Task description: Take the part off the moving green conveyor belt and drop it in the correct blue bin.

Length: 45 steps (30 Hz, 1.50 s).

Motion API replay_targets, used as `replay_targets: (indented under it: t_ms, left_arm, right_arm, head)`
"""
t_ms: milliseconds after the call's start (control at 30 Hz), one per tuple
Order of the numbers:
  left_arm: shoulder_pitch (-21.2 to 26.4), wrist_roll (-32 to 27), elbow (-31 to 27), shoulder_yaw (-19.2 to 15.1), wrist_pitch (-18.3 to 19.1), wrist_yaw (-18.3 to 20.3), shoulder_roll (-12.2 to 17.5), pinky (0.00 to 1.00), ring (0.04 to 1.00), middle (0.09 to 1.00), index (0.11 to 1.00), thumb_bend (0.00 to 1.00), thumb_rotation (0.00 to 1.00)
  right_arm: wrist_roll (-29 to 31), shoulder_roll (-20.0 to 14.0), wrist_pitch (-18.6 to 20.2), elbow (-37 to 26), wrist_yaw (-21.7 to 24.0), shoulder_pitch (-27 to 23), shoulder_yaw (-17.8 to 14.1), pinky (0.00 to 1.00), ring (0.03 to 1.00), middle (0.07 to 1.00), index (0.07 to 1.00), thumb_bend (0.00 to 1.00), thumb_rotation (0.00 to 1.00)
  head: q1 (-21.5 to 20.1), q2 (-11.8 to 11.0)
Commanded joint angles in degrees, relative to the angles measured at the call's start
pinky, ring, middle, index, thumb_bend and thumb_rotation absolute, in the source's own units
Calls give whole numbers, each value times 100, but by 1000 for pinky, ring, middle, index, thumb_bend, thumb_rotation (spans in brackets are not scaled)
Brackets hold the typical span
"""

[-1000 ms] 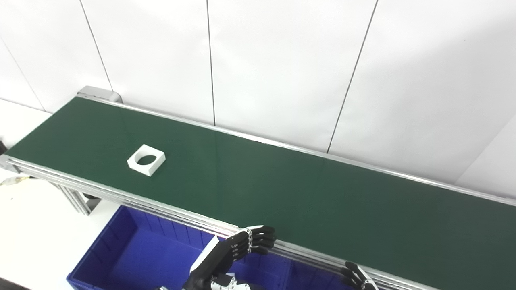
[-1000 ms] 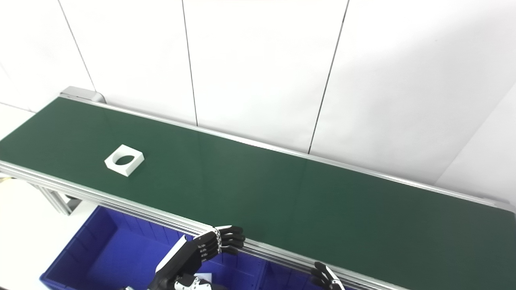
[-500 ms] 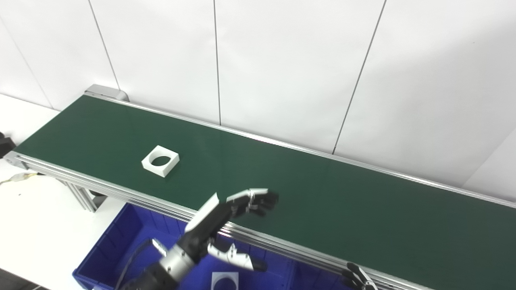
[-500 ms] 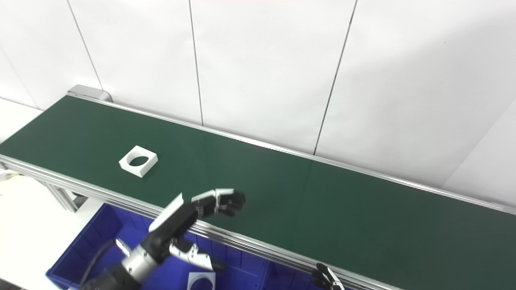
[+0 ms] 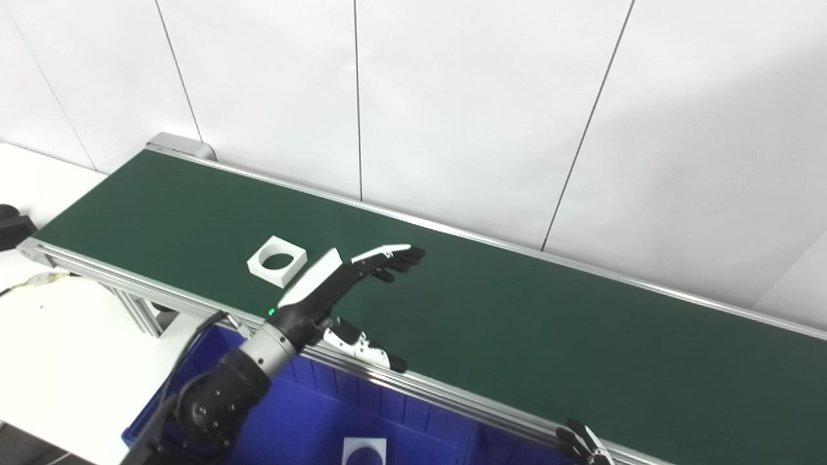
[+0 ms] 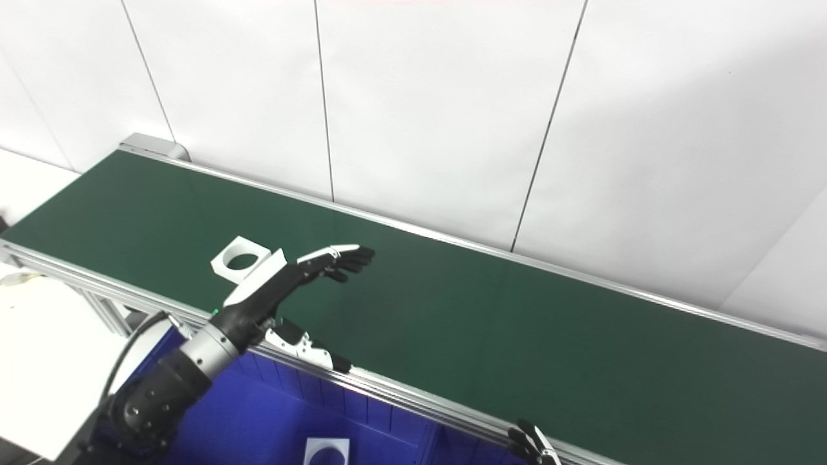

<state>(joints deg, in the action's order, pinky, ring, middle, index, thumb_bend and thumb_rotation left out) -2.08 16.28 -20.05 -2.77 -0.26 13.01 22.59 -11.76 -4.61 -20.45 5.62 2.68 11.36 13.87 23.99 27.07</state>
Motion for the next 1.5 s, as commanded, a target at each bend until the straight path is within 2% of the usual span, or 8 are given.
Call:
replay_targets:
  t_ms: [0, 167, 300, 400, 600, 767, 1133, 1467]
  left_arm:
    - [239, 318, -82, -74, 54, -38, 265, 781, 843, 856, 858, 779, 9]
    - [495, 551, 205, -130, 89, 0, 599, 789, 870, 865, 853, 756, 0]
    - [693, 797, 556, -127, 104, 36, 904, 773, 883, 868, 845, 763, 0]
    - [818, 1142, 763, -8, 42, 39, 1142, 700, 840, 860, 847, 789, 0]
    - [1054, 1817, 1224, 279, 105, 103, 1556, 743, 830, 853, 849, 832, 0]
    - [1255, 2682, 1518, 659, 20, 55, 1839, 720, 828, 858, 835, 868, 0]
    - [1648, 3596, 2224, 1158, -101, -98, 1960, 716, 813, 847, 814, 902, 0]
    - [1905, 3913, 2689, 1491, -80, -149, 1860, 688, 783, 842, 816, 880, 0]
  right_arm:
    - [70, 31, -267, -151, -2, -43, -24, 724, 812, 838, 890, 511, 449]
    - [124, 20, -261, -194, 31, -30, -21, 730, 816, 841, 891, 493, 428]
    - [133, 12, -263, -212, 27, -21, -25, 730, 815, 838, 889, 504, 457]
    - [106, 3, -256, -244, 25, -9, -21, 729, 812, 838, 892, 505, 468]
    - [210, 4, -222, -297, 65, 30, -19, 746, 824, 841, 894, 503, 466]
    - [186, 1, -251, -318, 62, 51, -26, 742, 824, 845, 897, 498, 473]
    - [182, -13, -232, -410, 85, 97, -37, 738, 821, 847, 900, 474, 446]
    - [183, -30, -249, -453, 87, 145, -40, 732, 817, 843, 898, 488, 462]
  head:
    - [3, 21]
    - [-14, 91]
    - [29, 114]
    - [53, 130]
    - [62, 147]
    - [85, 165]
    - [67, 195]
    - [56, 230]
